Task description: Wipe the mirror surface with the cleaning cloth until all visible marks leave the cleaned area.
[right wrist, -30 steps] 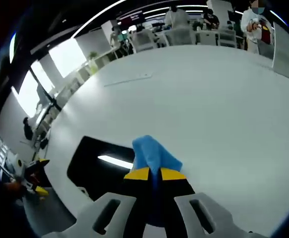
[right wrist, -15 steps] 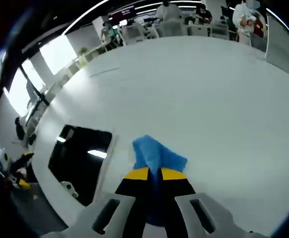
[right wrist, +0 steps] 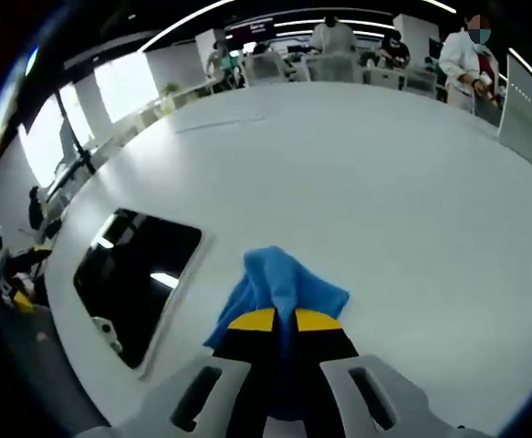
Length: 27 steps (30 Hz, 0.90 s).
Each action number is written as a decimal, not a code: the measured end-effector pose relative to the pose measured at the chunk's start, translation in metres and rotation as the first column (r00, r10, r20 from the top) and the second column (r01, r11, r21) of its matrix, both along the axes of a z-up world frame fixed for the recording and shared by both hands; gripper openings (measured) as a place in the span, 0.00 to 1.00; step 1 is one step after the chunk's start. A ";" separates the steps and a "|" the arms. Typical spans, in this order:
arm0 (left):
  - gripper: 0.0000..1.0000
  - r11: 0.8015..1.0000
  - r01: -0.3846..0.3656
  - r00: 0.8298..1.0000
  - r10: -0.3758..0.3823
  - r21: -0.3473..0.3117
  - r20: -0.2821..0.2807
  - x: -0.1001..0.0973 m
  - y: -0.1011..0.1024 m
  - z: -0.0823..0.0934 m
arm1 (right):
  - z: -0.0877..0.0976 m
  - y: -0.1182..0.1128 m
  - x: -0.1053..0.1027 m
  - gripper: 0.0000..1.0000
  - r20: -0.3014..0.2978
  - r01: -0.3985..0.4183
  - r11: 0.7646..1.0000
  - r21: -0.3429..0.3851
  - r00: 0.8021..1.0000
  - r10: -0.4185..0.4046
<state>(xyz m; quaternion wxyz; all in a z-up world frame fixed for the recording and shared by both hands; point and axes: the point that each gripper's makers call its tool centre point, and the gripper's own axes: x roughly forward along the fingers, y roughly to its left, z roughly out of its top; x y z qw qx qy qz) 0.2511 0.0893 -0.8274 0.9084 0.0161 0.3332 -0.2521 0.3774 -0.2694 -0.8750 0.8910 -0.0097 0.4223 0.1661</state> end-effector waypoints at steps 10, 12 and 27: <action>0.99 0.997 -0.035 0.999 0.037 -0.062 0.023 0.004 0.000 0.010 | 0.037 0.020 0.012 0.99 0.210 -0.119 0.992 0.051 0.972 0.106; 0.99 0.998 -0.036 0.999 0.037 -0.060 0.024 0.004 0.000 0.009 | 0.040 0.020 0.006 1.00 0.194 -0.133 0.988 0.081 0.974 0.115; 0.99 0.997 -0.040 0.998 0.043 -0.073 0.044 0.005 0.000 0.014 | 0.066 -0.004 -0.017 1.00 0.257 -0.144 0.986 0.086 0.959 0.118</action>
